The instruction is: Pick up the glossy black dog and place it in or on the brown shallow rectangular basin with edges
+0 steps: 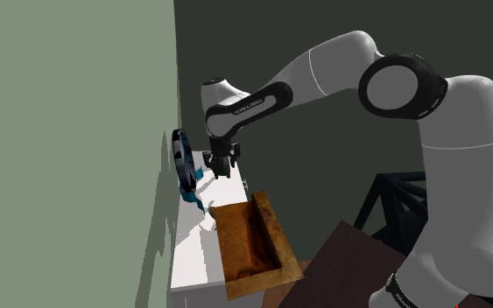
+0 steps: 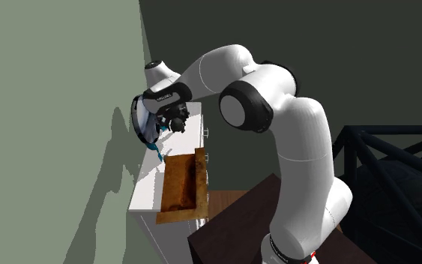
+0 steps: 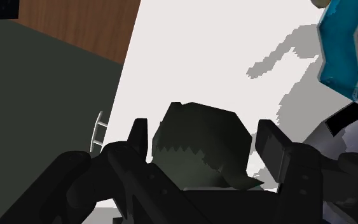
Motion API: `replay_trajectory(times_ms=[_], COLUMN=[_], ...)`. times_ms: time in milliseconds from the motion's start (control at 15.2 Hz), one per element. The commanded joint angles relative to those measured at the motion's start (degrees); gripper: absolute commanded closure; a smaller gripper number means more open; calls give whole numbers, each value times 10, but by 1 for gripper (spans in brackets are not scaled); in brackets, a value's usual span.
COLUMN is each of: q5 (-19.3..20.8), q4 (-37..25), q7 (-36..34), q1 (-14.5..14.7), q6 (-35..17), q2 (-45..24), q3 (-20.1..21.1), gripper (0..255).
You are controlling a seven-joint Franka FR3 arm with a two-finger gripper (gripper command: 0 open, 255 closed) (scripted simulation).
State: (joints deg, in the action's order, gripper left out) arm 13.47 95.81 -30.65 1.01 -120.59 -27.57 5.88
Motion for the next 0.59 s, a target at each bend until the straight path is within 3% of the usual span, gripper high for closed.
replay_trajectory(times_ms=[0, 528], q5=[-2, -9], q4=[-4, -31], q7=[2, 12], q1=[0, 0], q6=[12, 61], q2=[8, 32], q3=[1, 4], gripper=[255, 255])
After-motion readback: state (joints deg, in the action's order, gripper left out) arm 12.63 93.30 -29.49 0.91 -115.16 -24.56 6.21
